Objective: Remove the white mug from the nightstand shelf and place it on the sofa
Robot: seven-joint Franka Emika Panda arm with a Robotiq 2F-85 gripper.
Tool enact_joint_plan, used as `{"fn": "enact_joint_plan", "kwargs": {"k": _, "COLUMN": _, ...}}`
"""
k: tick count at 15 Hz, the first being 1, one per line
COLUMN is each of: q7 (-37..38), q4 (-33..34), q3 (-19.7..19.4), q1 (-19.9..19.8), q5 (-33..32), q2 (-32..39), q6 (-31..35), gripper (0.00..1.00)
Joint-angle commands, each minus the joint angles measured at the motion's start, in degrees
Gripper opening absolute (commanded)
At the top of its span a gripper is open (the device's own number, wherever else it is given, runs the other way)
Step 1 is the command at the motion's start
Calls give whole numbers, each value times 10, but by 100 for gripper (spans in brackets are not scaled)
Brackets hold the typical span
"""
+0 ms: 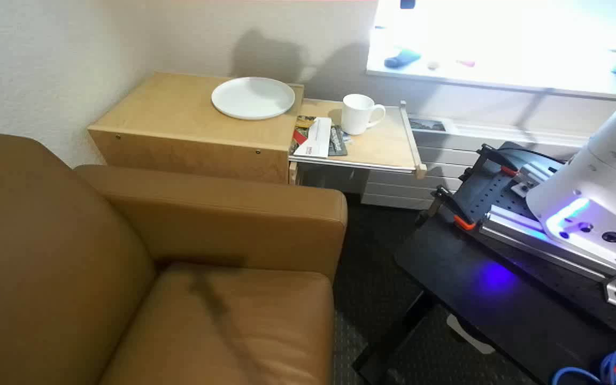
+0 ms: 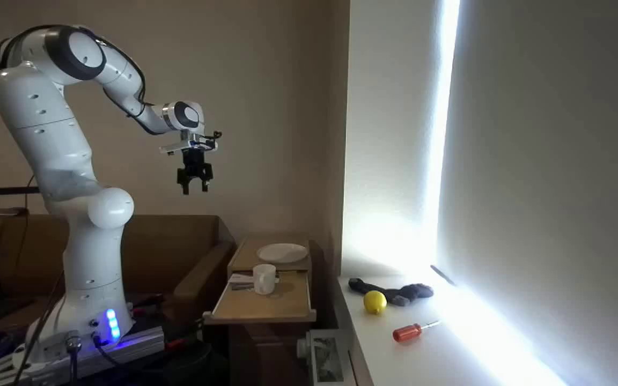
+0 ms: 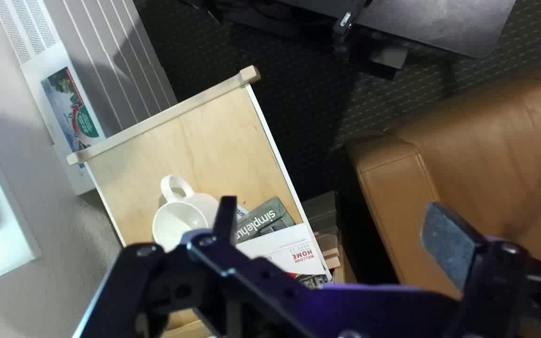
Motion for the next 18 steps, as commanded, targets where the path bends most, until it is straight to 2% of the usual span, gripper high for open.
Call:
{"fn": "enact_joint_plan", "kwargs": {"k": 1, "q7": 4, "q4": 1, "q3": -11, "q1": 13, "q5": -4, "q2": 2, "q6": -1, "gripper": 100}}
{"fn": "enact_joint_plan", "kwargs": {"k": 2, "q7": 4, "q4": 1, "q3": -11, "q1": 13, "q5": -4, "q2": 2, "q6": -1, "gripper": 100}}
{"fn": "enact_joint_plan", "kwargs": {"k": 4, "q7": 59, "q4": 13, "q3": -19, "q1": -9, "q5": -1, "q2": 31, "q6": 0, "gripper": 100}}
{"fn": "enact_joint_plan", "kwargs": {"k": 9, "q7": 59, "q4": -20, "q3": -124, "q1": -75, "q5": 0, "q2": 38, "q6": 19, "gripper": 100}}
{"fn": "enact_joint_plan", "kwargs": {"k": 13, "q7": 75, "q4": -73, "q3": -200, "q1": -137, "q5": 3, "q2": 51, "q6": 35, "gripper": 100}}
{"fn": "enact_joint_plan", "kwargs": {"k": 15, "q7": 100, "q4": -68, "q3": -214, "q1": -149, "q5": 29, "q2": 56, "q6": -4, "gripper": 100}}
{"fn": "enact_joint_plan", "kwargs": {"k": 16, "q7": 73, "q4": -62, "q3": -209, "q1": -143, "q5": 8, "q2": 56, "q6": 9, "gripper": 100}}
{"fn": "enact_joint_plan", "kwargs": {"k": 18, "q7": 85, "q4": -67, "q3": -216, "q1": -151, "q5": 18, "q2": 57, "q6": 5, "gripper": 100}}
